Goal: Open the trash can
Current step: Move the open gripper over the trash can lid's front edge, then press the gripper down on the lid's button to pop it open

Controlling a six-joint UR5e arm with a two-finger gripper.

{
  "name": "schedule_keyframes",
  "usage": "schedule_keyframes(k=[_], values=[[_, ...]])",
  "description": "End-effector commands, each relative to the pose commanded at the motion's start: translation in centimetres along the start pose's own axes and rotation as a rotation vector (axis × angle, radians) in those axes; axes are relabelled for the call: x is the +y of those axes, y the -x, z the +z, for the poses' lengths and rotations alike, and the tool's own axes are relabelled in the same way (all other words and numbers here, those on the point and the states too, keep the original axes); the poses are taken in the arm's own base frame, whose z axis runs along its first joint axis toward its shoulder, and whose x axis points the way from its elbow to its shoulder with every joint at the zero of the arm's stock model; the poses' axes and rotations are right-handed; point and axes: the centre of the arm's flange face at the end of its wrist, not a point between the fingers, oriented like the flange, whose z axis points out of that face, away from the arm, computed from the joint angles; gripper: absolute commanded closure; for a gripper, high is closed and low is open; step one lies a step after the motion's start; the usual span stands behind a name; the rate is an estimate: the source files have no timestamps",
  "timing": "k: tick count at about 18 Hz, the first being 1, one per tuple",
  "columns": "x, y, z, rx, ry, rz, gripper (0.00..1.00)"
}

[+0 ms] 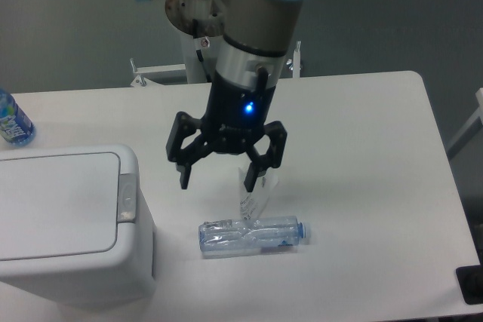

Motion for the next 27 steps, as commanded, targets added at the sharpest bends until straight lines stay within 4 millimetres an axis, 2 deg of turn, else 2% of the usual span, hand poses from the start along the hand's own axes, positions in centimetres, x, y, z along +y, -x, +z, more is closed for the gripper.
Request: schedule_keyframes(k=[2, 4, 10, 27], values=[[0.1, -1.0, 0.6, 0.008, 0.009, 0.013, 0.00], [0.6, -1.7, 2.0, 0.019, 0.034, 0.009, 0.00], [1.0, -2.9, 2.6, 0.029, 0.047, -0.045, 0.00], [1.4, -2.9, 4.0, 0.031, 0.068, -0.038, 0.00]])
